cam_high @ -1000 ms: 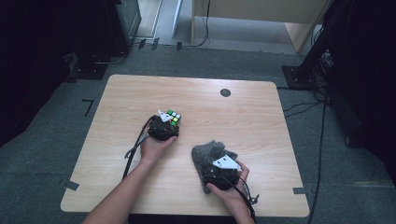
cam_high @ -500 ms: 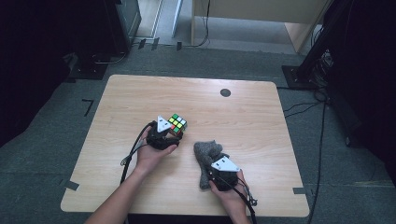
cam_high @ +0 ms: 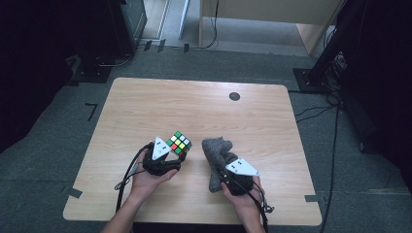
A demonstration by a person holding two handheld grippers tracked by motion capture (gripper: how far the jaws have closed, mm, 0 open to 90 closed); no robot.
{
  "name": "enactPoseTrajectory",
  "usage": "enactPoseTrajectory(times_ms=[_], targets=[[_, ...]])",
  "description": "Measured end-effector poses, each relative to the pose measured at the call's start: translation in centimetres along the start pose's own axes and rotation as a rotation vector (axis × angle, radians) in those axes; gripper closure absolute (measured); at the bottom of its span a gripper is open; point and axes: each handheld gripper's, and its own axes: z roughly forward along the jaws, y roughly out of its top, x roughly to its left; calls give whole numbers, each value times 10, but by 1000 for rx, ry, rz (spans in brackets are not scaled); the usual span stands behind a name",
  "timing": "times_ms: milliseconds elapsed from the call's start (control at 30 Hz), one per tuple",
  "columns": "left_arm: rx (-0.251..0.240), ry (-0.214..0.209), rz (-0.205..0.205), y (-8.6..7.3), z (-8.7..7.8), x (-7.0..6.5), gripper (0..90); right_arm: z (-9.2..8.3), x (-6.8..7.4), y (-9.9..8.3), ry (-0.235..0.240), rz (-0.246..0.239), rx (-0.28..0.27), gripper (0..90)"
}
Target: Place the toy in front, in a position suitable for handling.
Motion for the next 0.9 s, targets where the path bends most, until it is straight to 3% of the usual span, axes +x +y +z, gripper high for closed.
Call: enactPoseTrajectory(times_ms=[133,267,433,533,667,800,900], targets=[[16,-16,51,-5,-4,-6,344,-5,-16,18,8,52,-10,736],[17,-25,69,-4,-8,-9,344,-14,-27,27,35,121,-78,735],[43,-36,125,-8,-9,-18,344,-26,-29,39,101,144,-109,731],[62,-34,139,-11,-7,-24,344,-31,-16,48,133,94,-107,722],[91,-13,202,-10,-4,-37,344,-31,15,58,174,9,-75,722],[89,-10,229,-8,-5,-48,344,-25,52,62,192,-104,-30,717],[71,-14,234,-7,-7,-51,344,-14,72,57,190,-179,1,709]])
